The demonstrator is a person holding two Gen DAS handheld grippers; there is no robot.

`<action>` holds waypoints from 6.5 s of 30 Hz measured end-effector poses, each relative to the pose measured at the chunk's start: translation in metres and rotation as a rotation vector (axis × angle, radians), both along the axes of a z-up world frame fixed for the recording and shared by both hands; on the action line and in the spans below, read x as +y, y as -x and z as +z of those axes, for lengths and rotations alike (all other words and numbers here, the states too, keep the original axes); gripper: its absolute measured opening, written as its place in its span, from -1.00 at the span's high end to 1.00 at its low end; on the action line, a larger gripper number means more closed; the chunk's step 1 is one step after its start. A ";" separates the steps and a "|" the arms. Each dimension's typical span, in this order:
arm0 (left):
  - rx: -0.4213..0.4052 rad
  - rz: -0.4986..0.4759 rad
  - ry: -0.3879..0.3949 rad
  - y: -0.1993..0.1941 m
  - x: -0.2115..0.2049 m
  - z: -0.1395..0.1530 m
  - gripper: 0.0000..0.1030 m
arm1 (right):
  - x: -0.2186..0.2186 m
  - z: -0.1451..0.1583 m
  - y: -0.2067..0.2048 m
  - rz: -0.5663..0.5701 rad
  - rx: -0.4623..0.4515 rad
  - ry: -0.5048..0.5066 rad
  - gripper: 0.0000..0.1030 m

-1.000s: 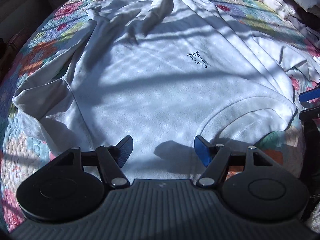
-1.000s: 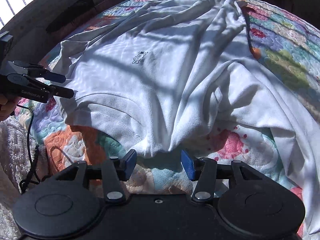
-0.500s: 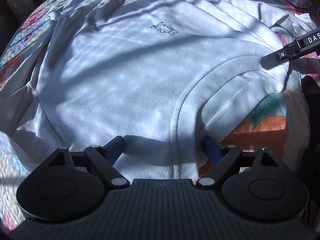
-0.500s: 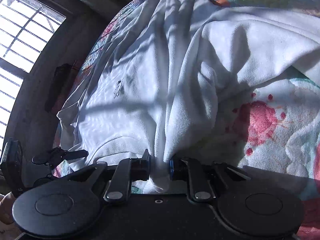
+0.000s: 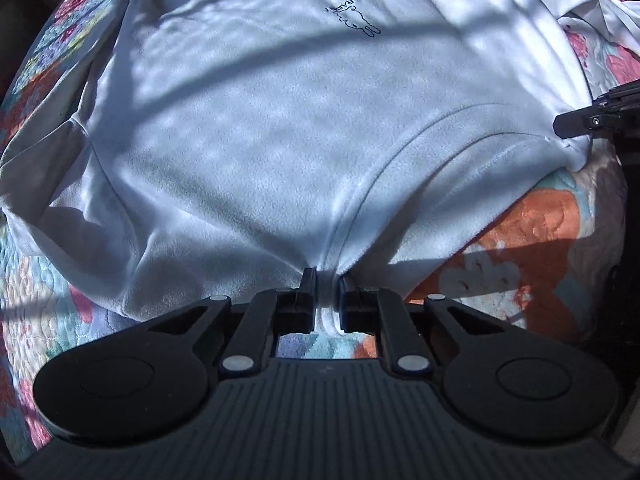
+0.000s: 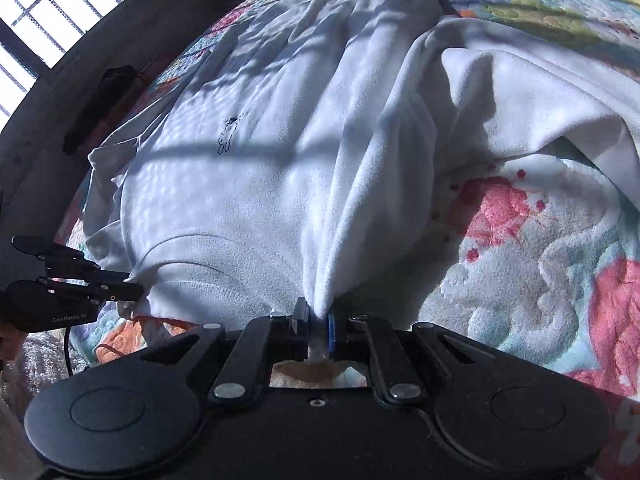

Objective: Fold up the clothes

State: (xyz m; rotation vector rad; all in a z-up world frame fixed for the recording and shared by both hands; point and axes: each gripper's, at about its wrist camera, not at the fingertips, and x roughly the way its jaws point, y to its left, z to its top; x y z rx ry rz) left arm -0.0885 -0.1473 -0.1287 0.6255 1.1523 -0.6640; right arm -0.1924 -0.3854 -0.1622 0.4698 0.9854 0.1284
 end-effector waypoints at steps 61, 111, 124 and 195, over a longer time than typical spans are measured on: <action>-0.104 -0.342 0.247 0.039 -0.228 0.003 0.02 | -0.285 0.055 0.151 -0.772 -0.084 0.845 0.58; 0.180 -0.116 0.473 -0.021 -0.176 0.007 0.52 | -0.163 -0.021 0.083 -0.449 -0.270 -0.205 -0.39; 0.229 -0.322 0.404 0.017 -0.200 0.011 0.24 | -0.154 0.034 0.088 -0.276 -0.340 0.324 0.96; -0.181 0.927 0.380 -0.167 0.247 0.023 0.85 | 0.199 0.031 -0.187 0.345 -0.085 0.137 -0.27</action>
